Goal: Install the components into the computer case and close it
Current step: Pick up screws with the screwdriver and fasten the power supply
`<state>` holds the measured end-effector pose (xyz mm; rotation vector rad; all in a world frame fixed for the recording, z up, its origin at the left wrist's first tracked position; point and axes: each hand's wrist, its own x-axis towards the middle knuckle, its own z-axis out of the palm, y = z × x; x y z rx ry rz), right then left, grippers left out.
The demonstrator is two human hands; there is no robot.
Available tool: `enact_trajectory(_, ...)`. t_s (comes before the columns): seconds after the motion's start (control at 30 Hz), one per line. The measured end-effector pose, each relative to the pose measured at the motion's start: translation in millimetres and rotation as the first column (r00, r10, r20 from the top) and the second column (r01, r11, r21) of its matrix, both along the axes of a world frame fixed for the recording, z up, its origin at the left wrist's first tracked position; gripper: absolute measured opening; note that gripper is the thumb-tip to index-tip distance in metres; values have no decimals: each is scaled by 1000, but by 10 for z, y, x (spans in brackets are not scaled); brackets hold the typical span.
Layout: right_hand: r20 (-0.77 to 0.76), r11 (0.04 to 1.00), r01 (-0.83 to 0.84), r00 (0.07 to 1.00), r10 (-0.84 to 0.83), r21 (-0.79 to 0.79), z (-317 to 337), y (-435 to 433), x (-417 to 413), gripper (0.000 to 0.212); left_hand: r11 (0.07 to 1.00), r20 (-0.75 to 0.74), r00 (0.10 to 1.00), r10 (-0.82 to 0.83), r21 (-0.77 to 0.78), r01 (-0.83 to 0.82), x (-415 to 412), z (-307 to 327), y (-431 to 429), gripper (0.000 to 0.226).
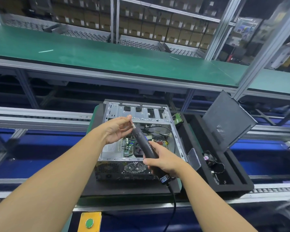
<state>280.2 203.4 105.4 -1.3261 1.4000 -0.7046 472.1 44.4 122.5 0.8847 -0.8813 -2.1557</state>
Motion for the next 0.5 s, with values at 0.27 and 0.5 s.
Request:
enact_trajectory(0.27,-54,1000,9,998,-10,-27,-28,-2,36,52,999,82,997,15,-51,-10,9,17,3,20)
enact_trajectory(0.5,-69,1000,11,998,-13,-19,-74,-63,113,62,981,69,988,140,-144,-129,-103,-43,78,29)
